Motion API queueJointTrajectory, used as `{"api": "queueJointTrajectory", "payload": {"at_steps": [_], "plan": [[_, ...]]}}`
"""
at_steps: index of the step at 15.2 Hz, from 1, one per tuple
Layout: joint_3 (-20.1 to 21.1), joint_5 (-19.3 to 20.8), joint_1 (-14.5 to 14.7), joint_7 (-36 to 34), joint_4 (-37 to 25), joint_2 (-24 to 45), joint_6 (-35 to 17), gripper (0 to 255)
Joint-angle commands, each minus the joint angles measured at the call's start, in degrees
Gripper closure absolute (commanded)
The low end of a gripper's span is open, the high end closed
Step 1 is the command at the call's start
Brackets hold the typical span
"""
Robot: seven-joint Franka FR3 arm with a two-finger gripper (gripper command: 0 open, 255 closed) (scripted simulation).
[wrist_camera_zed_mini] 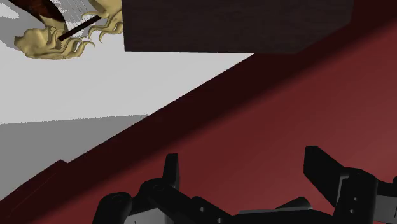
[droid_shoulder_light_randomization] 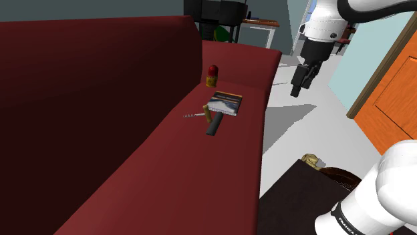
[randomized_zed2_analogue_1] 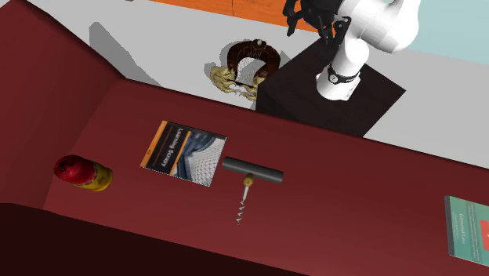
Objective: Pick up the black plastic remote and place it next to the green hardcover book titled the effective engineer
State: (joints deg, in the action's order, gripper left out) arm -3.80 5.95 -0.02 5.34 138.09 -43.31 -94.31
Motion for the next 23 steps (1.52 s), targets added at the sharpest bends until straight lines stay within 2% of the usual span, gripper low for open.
{"api": "queueJointTrajectory", "payload": {"at_steps": [1, 6, 12, 18, 23], "plan": [[0.0, 0.0, 0.0, 0.0, 0.0, 0.0, 0.0, 0], [6.0, -3.7, -1.2, -14.7, 0.3, 7.4, -6.8, 0], [11.9, -5.8, -3.1, -31.8, -3.1, 19.4, -14.4, 0], [15.9, -4.9, -5.0, -48.6, -10.2, 33.2, -20.2, 0], [16.9, -2.4, -5.7, -61.9, -18.3, 45.2, -23.0, 0]]}}
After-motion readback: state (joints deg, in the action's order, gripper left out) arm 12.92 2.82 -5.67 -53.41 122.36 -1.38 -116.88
